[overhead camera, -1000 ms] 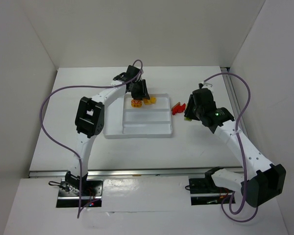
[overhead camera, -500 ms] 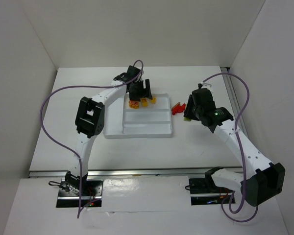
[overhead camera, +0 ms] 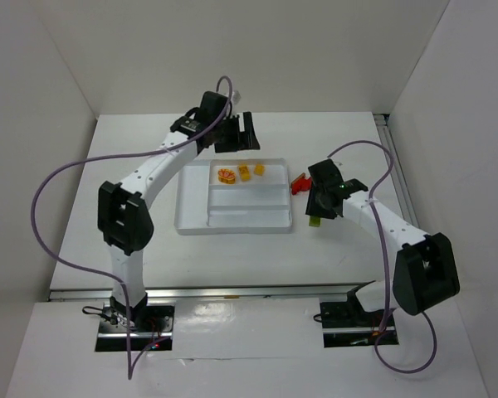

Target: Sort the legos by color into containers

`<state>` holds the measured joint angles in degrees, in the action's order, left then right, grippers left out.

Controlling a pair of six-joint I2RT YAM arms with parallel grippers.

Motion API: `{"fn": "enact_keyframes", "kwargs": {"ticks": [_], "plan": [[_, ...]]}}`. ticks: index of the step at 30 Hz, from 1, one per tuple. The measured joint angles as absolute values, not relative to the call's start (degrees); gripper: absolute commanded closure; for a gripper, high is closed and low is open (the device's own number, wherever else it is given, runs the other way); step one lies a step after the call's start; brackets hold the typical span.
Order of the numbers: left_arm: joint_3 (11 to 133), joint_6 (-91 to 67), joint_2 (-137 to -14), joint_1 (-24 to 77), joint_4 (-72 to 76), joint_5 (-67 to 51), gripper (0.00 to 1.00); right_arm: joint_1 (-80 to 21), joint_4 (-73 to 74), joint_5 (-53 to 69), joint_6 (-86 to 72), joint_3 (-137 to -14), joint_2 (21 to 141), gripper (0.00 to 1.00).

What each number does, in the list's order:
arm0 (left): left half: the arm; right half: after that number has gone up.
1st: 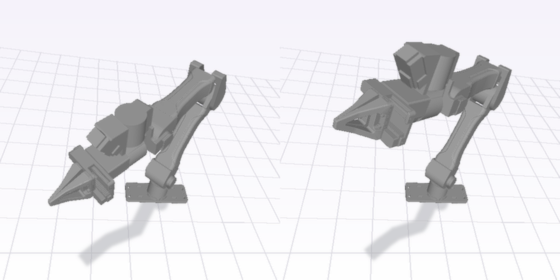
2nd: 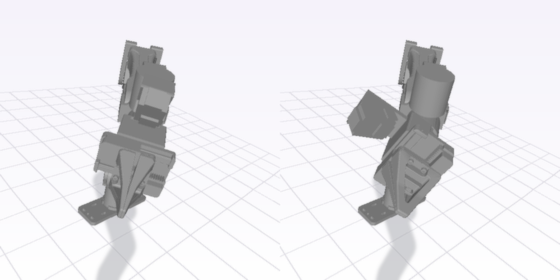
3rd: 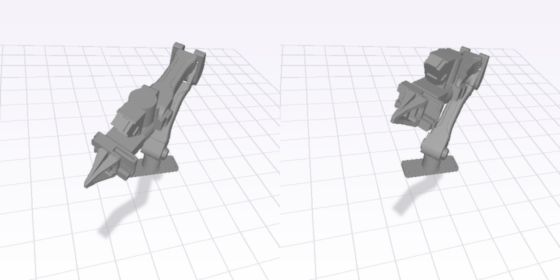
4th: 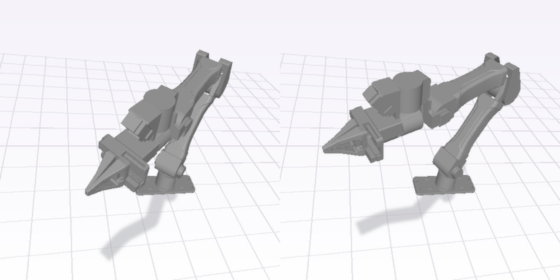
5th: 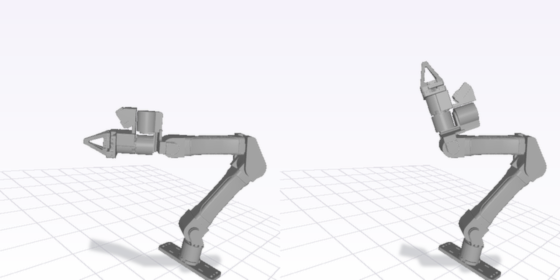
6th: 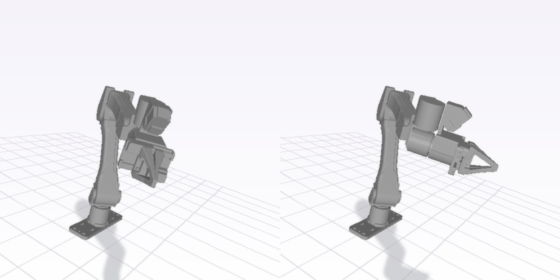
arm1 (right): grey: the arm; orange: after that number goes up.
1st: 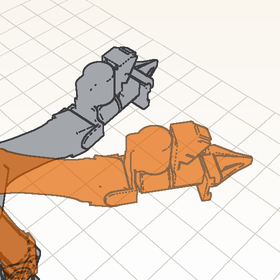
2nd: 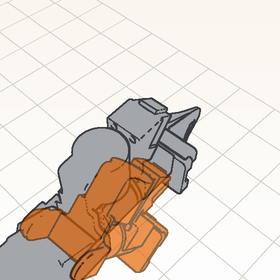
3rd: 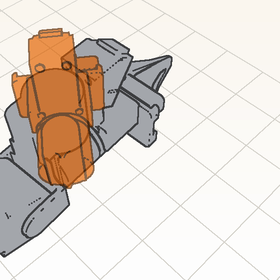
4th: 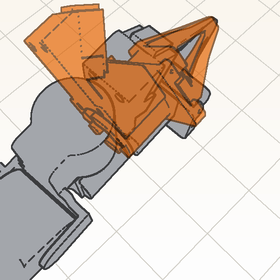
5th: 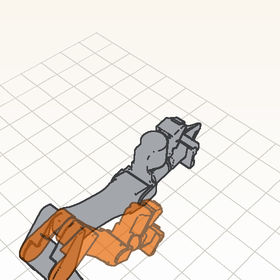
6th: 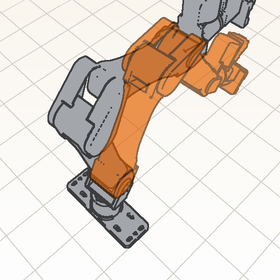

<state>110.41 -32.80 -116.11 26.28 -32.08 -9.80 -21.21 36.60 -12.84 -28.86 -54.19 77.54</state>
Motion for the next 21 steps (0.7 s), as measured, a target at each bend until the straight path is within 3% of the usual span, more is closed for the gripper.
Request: {"fn": "enact_keyframes", "kwargs": {"ticks": [10,21], "plan": [[105.45,-31.24,-101.3,26.3,-33.5,-4.05,0.13,-22.61,34.13,-9.02,-26.59,-56.42,80.73,0.9],[98.08,-30.39,-90.3,22.31,-37.36,-0.58,0.13,-33.54,32.27,-6.13,-16.38,-68.53,90.08,0.9]]}}
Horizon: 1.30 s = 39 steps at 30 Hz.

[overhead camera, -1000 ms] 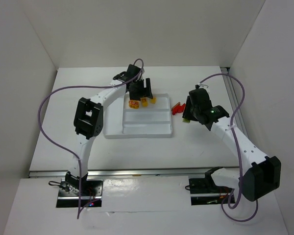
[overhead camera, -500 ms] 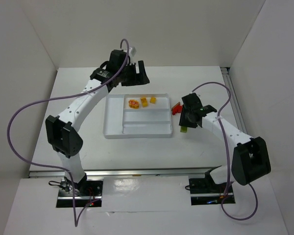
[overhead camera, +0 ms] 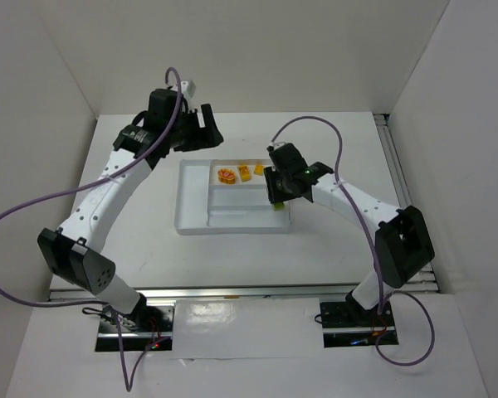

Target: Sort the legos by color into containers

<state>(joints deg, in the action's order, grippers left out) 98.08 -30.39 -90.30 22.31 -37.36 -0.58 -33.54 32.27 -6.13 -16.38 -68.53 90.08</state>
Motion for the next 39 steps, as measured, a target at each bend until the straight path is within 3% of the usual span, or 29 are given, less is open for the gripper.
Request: {"fn": "enact_keyframes", "kwargs": {"ticks": [14,29,32,34,36,39], "plan": [[95.42,-30.2,-87.02,18.76,-37.54,-1.43,0.13,-40.56,32.8,-7.66,-3.14,-78.78,98.26,0.89],[92.99,-30.15,-83.72,17.65,-37.85,-1.78,0.13,-45.89,32.4,-27.44,3.55,-83.24,111.48,0.86],[92.75,-30.15,-83.31,17.63,-38.04,-1.78,0.13,-46.33,32.23,-28.73,4.03,-83.24,111.68,0.74],[92.44,-30.15,-83.05,17.37,-38.24,-1.76,0.13,-46.37,31.88,-29.47,4.21,-83.26,111.68,0.52],[92.42,-30.15,-83.05,17.26,-38.44,-1.76,0.13,-46.37,31.59,-30.09,4.1,-83.24,111.68,0.23],[92.29,-30.15,-83.0,17.06,-38.54,-1.74,0.13,-46.37,31.46,-30.94,4.36,-83.24,111.44,0.21]]}}
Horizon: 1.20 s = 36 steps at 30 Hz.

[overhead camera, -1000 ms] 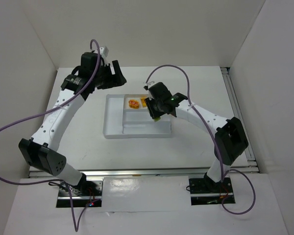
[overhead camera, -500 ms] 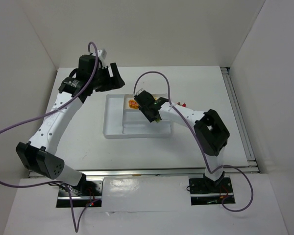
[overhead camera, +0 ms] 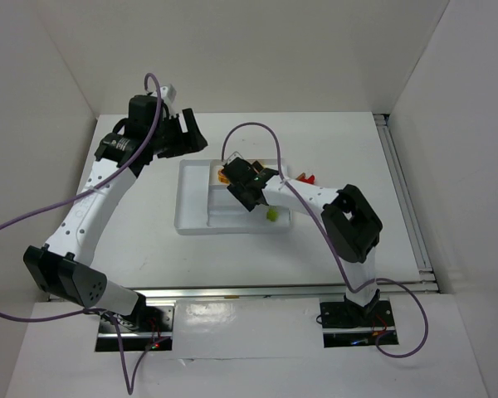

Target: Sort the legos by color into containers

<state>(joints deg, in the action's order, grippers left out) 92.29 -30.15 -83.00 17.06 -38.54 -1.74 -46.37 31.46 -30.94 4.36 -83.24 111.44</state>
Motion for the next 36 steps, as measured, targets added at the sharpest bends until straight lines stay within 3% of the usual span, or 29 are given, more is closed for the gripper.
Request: {"fn": "enact_keyframes", "kwargs": {"ticks": [3,9,13,17,26,36], "plan": [[91.85,-30.15,-82.94,17.02,-38.61,-1.74,0.13,-46.37,31.22,-31.44,4.05,-82.87,110.08,0.2],[91.7,-30.15,-82.74,17.02,-38.74,-1.78,0.13,-45.69,30.52,-31.24,0.99,-80.51,102.61,0.33],[91.7,-30.11,-82.63,17.02,-38.76,-1.78,0.13,-42.68,30.7,-26.46,-4.01,-78.83,98.98,0.33],[91.7,-30.0,-82.63,17.02,-38.79,-1.78,0.13,-39.9,30.92,-19.31,-8.25,-73.73,95.88,0.24],[91.48,-29.98,-82.63,17.02,-38.94,-1.85,0.14,-36.91,31.03,-5.28,-12.45,-65.67,95.42,0.27],[91.48,-29.95,-82.63,17.02,-38.94,-1.85,0.14,-36.38,28.95,-1.48,-13.19,-65.58,97.27,0.3]]}}
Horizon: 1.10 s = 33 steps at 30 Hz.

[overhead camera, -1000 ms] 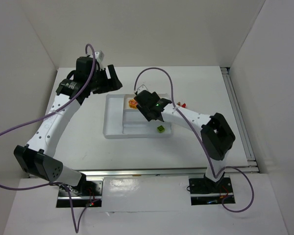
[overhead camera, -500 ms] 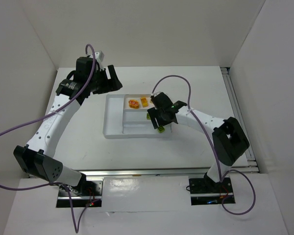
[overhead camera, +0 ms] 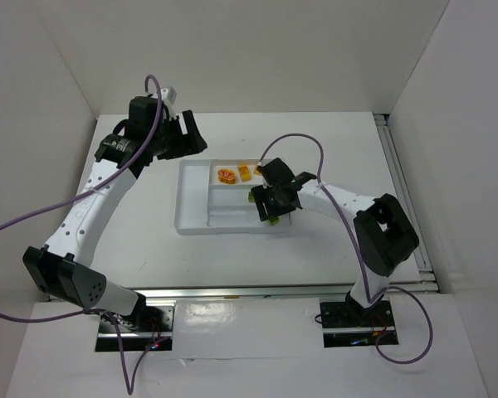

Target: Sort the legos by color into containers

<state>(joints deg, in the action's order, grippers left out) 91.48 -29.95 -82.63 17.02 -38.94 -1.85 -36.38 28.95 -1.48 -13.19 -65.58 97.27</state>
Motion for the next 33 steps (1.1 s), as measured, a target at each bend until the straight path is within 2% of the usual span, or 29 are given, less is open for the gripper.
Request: {"fn": "enact_keyframes", "kwargs": {"ticks": [4,15,18,19,20,22,33], "plan": [[91.48,-29.95,-82.63,17.02,-38.94,-2.22,0.14,-36.38,28.67,-2.2,-13.26,-65.52,98.24,0.36],[91.46,-30.0,-82.63,17.02,-38.92,-2.9,0.14,-36.47,27.33,-4.36,-13.43,-65.52,100.38,0.39],[91.46,-30.0,-82.63,17.02,-38.92,-2.9,0.14,-36.56,27.16,-4.38,-13.39,-65.34,100.88,0.48],[91.46,-30.0,-82.63,17.02,-38.92,-2.9,0.14,-36.62,27.14,-4.38,-13.5,-65.21,100.88,0.55],[91.46,-30.0,-82.63,17.02,-38.92,-2.92,0.14,-36.73,27.11,-4.4,-13.39,-65.19,100.88,0.74],[91.46,-30.0,-82.63,17.02,-38.92,-2.96,0.14,-36.86,26.96,-4.4,-13.43,-65.19,100.86,0.8],[90.35,-29.95,-82.63,17.02,-38.92,-3.97,0.14,-38.11,31.11,-9.65,-13.47,-70.87,97.14,0.79]]}}
